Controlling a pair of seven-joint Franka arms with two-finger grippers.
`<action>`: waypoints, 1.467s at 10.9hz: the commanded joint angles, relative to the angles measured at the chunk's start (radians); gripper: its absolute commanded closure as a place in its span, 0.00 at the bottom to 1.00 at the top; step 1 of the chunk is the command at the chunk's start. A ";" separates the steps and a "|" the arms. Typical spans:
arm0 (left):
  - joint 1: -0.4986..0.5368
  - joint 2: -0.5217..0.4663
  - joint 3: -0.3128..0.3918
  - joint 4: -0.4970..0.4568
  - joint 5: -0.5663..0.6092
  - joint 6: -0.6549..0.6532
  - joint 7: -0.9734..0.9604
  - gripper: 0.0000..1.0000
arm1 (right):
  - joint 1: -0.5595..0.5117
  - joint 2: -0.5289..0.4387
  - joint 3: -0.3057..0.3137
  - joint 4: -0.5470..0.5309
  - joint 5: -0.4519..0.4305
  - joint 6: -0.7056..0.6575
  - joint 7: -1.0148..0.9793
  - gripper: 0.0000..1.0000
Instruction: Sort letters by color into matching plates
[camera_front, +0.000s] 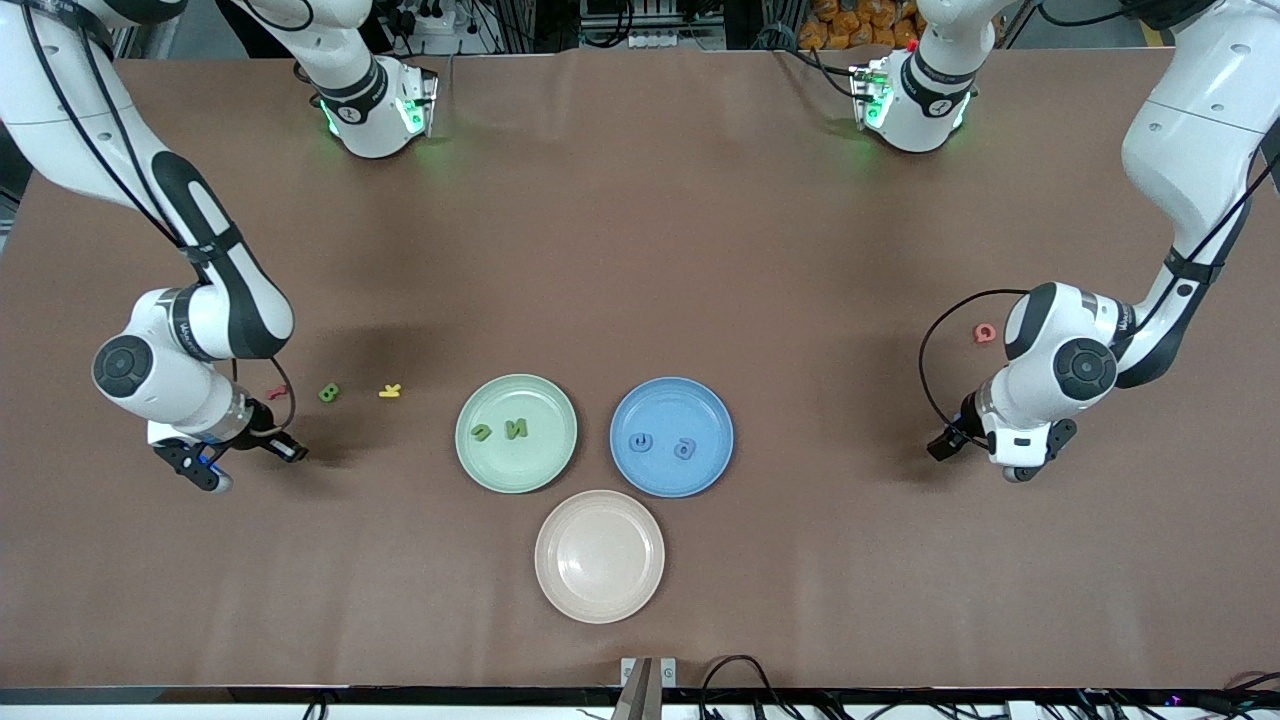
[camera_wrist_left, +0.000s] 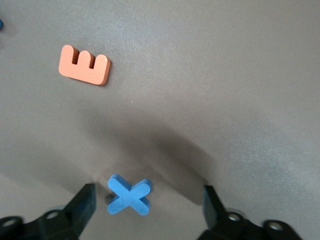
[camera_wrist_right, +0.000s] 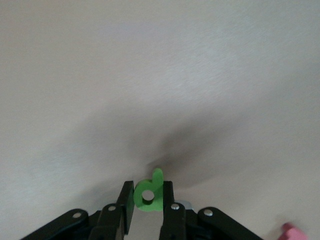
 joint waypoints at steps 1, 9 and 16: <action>0.013 -0.008 -0.011 -0.016 -0.023 0.011 0.024 1.00 | -0.018 -0.015 0.083 0.005 0.006 -0.028 0.135 1.00; -0.009 -0.075 -0.022 -0.011 -0.023 -0.059 0.015 1.00 | 0.020 -0.018 0.249 0.026 0.001 -0.050 0.490 1.00; -0.010 -0.132 -0.172 0.108 -0.047 -0.357 0.013 1.00 | 0.075 -0.025 0.317 0.026 -0.009 -0.076 0.530 1.00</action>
